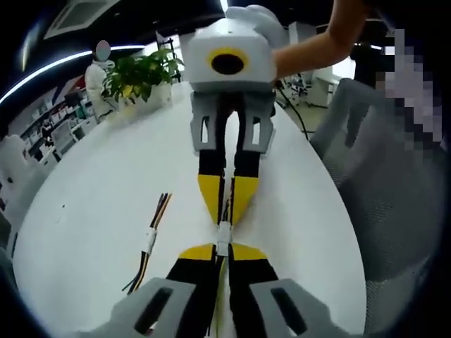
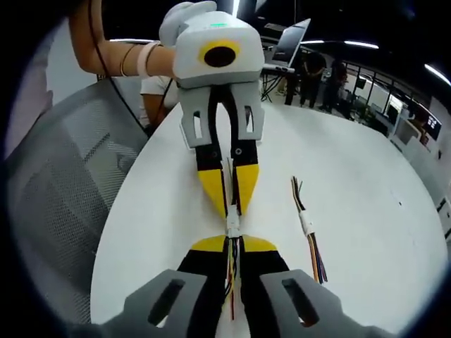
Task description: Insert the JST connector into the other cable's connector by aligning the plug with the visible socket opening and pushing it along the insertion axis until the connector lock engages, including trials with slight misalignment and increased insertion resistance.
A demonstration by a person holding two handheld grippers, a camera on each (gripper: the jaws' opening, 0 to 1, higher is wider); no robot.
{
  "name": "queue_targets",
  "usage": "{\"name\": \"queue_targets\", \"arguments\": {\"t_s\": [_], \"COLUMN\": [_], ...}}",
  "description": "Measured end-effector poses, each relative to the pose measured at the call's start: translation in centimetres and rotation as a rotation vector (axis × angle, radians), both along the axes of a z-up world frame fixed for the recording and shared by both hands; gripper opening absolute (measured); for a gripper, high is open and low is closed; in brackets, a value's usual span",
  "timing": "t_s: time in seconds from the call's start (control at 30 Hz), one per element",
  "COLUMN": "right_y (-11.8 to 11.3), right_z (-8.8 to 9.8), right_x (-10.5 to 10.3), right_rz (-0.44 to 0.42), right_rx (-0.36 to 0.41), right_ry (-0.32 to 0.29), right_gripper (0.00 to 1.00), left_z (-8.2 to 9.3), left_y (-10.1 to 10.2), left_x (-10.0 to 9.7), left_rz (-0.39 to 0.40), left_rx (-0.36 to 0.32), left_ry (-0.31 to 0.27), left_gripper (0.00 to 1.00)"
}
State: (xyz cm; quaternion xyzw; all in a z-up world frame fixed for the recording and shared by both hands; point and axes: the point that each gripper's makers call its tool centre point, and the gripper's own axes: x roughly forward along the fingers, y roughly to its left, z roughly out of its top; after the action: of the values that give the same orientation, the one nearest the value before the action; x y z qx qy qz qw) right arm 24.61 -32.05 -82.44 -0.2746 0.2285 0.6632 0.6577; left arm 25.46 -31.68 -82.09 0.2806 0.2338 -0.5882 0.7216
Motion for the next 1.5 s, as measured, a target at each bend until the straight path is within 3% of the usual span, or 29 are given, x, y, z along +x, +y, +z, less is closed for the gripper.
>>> {"name": "queue_targets", "arguments": {"t_s": [0.3, 1.03, 1.5], "right_y": [0.2, 0.5, 0.6], "right_z": [0.4, 0.0, 0.5], "right_x": [0.0, -0.2, 1.5], "right_rz": [0.001, 0.01, -0.013], "right_rx": [0.011, 0.004, 0.017], "right_ry": [-0.004, 0.002, -0.029], "right_gripper": [0.02, 0.01, 0.02], "left_z": [0.4, 0.0, 0.6], "left_y": [-0.2, -0.1, 0.0], "left_x": [-0.4, -0.3, 1.4], "left_rz": [-0.006, -0.038, -0.046], "left_rx": [-0.018, 0.028, 0.043], "left_ry": [0.009, -0.009, -0.036], "left_gripper": [0.0, 0.0, 0.0]}}
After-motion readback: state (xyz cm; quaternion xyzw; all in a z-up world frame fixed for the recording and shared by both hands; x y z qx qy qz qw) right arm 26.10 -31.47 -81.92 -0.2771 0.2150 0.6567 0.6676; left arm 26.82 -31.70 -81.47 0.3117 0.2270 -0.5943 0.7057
